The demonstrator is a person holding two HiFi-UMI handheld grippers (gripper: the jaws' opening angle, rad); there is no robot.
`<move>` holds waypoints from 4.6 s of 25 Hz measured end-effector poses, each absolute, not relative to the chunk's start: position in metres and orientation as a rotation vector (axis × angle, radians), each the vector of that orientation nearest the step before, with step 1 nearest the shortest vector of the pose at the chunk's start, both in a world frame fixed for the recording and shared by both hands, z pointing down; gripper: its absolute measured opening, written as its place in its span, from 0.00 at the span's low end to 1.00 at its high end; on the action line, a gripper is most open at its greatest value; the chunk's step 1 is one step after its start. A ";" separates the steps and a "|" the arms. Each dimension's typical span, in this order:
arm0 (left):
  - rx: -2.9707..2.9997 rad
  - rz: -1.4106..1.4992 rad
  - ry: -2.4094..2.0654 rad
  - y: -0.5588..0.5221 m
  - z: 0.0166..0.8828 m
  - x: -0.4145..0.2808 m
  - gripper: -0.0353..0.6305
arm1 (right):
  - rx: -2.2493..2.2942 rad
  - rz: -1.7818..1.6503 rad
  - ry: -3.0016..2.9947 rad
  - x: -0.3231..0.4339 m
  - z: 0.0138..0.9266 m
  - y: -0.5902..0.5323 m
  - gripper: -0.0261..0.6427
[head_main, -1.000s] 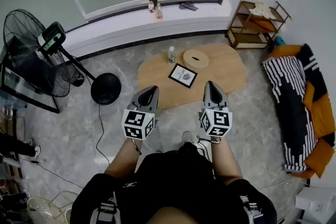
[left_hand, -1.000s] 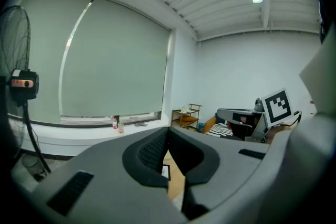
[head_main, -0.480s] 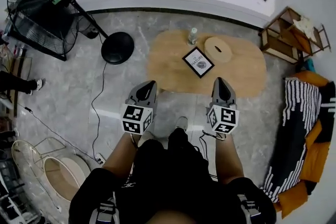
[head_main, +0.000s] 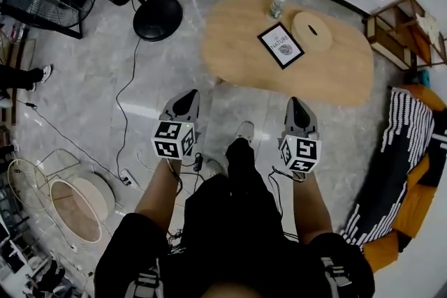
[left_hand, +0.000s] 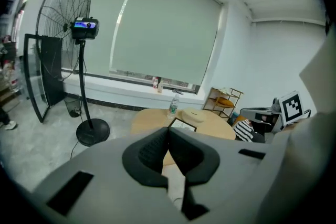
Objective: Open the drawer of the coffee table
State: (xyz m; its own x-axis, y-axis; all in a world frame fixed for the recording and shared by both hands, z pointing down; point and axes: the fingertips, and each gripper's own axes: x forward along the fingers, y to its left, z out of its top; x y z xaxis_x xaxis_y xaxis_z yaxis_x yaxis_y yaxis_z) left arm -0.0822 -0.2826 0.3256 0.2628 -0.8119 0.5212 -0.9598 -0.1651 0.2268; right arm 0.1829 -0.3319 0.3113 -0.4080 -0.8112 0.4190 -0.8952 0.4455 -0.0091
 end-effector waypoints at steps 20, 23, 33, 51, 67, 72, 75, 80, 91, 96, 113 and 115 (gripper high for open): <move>2.129 0.144 -1.490 -0.259 0.660 -0.095 0.08 | 1.512 0.121 -2.275 0.173 0.617 -0.305 0.06; 2.201 0.097 -1.512 -0.275 0.703 -0.093 0.08 | 1.570 0.061 -2.307 0.176 0.650 -0.313 0.06; 2.381 0.150 -1.483 -0.244 0.758 -0.093 0.34 | 1.687 0.230 -2.347 0.215 0.699 -0.280 0.38; 2.588 0.273 -1.358 -0.285 0.763 -0.072 0.43 | 1.751 0.252 -2.219 0.277 0.733 -0.298 0.38; 2.580 0.353 -1.308 -0.371 0.797 -0.051 0.43 | 1.761 0.338 -2.194 0.289 0.793 -0.351 0.39; 2.617 0.380 -1.288 -0.384 0.799 -0.044 0.43 | 1.722 0.323 -2.194 0.285 0.804 -0.352 0.39; 2.614 0.390 -1.282 -0.387 0.801 -0.045 0.40 | 1.733 0.333 -2.211 0.284 0.801 -0.354 0.39; 2.634 0.408 -1.265 -0.380 0.800 -0.044 0.35 | 1.719 0.356 -2.224 0.282 0.804 -0.353 0.39; 2.642 0.515 -1.284 -0.370 0.800 -0.055 0.24 | 1.729 0.334 -2.215 0.281 0.802 -0.346 0.39; 2.702 0.505 -1.208 -0.370 0.800 -0.056 0.23 | 1.754 0.408 -2.234 0.293 0.807 -0.348 0.39; 2.738 0.533 -1.095 -0.384 0.804 -0.047 0.22 | 1.760 1.682 -2.904 0.318 0.880 -0.398 0.38; 2.722 0.519 -1.089 -0.383 0.807 -0.045 0.22 | 1.749 1.717 -2.936 0.321 0.886 -0.403 0.38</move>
